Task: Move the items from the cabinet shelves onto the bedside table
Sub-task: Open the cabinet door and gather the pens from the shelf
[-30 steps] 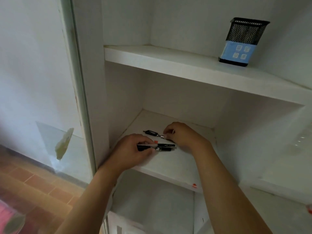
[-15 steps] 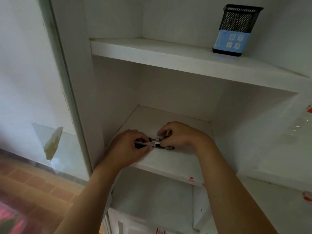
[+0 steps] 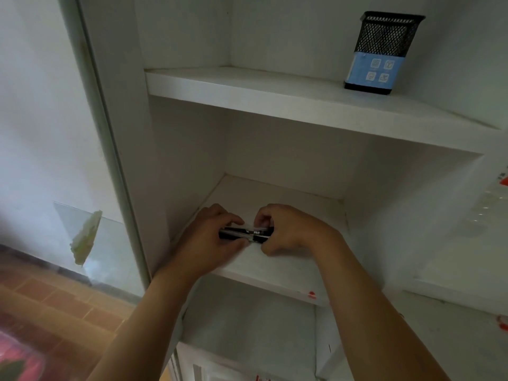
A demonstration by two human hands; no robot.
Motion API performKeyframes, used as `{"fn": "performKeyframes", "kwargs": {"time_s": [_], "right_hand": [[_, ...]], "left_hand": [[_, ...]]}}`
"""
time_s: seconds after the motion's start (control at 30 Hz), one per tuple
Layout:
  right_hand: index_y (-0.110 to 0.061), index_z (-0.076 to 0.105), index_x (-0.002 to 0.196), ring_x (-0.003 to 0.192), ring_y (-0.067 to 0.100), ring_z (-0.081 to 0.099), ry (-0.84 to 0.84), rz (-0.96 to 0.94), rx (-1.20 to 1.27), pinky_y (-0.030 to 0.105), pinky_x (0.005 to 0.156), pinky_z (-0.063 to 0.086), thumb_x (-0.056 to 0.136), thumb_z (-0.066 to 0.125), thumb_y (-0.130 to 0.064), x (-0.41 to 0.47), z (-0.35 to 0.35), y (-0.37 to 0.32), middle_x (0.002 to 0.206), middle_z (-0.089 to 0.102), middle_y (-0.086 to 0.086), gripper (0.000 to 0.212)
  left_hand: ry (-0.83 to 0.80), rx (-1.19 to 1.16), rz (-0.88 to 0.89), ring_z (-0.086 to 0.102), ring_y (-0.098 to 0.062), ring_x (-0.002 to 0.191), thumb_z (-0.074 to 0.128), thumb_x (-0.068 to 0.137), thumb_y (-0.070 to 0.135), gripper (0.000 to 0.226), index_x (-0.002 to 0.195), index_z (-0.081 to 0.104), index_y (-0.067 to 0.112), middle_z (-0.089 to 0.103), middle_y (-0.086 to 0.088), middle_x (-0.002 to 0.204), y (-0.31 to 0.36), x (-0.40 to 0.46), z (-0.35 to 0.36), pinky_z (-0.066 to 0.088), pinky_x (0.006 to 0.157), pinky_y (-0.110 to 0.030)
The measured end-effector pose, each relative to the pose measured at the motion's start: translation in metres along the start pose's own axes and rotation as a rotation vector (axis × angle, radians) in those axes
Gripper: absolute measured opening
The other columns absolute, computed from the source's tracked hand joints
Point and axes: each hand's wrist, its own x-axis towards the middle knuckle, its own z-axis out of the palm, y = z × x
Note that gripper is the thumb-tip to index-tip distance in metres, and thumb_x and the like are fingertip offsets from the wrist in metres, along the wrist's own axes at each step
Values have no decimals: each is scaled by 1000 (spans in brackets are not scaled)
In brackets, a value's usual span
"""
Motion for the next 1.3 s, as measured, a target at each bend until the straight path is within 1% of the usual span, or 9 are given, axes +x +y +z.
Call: {"fn": "performKeyframes", "kwargs": {"time_s": [0.1,0.2,0.37,0.47,0.57,0.63,0.77,1.1,1.3], "right_hand": [[-30,70,104,83,6,66,16,-6,55,25,68,55,70,79,-16,-4,0,2,99,67,-12,38],[-28,74,102,80,6,67,45,-18,123,24,68,55,73,78,-11,-9,3,6,92,70,-12,34],[-29,77,98,87,4,69,78,-43,149,32,83,61,77,78,-15,-14,7,13,96,73,-13,25],[-30,78,97,85,4,69,88,-41,152,32,81,61,79,79,-17,-18,9,15,93,73,-14,23],[-29,78,97,82,5,68,109,-42,147,30,76,59,77,79,-17,-23,11,14,92,72,-12,23],[-27,76,98,82,7,67,116,-44,125,29,72,57,77,78,-18,-25,12,13,93,70,-10,23],[-25,72,95,77,9,64,117,-41,82,26,63,49,76,77,-19,-26,15,13,89,68,-7,20],[-19,64,99,84,12,57,110,-27,-66,29,68,47,84,70,-23,-29,22,2,99,55,-4,17],[-20,63,95,76,10,56,115,15,-42,25,60,37,82,70,-15,-42,18,0,94,60,-4,16]], "left_hand": [[-38,61,19,54,-8,104,73,75,63,50,117,74,36,59,17,109,0,1,-1,46,89,-25],[-95,138,28,56,-8,101,70,78,68,50,119,73,39,61,20,104,2,5,-2,50,87,-34],[-220,144,-28,55,-12,90,79,84,52,24,103,76,36,58,12,91,12,17,-3,50,80,-38],[-275,132,-99,60,-10,77,79,85,45,15,90,73,32,62,9,85,16,23,-4,52,71,-36],[-322,145,-121,61,-9,76,78,87,44,18,93,72,29,65,8,87,18,24,-4,50,69,-33],[-343,150,-115,61,-12,79,76,89,46,23,97,70,25,64,6,91,20,23,-4,50,74,-36],[-365,177,-96,59,-18,82,73,91,49,31,98,67,20,60,4,92,22,22,-4,50,77,-40],[-359,144,-88,58,-19,82,72,93,47,32,98,66,17,58,2,91,28,17,0,49,77,-42],[-368,155,-37,52,-11,76,72,92,48,28,93,65,21,52,6,88,33,17,2,43,68,-35]]}}
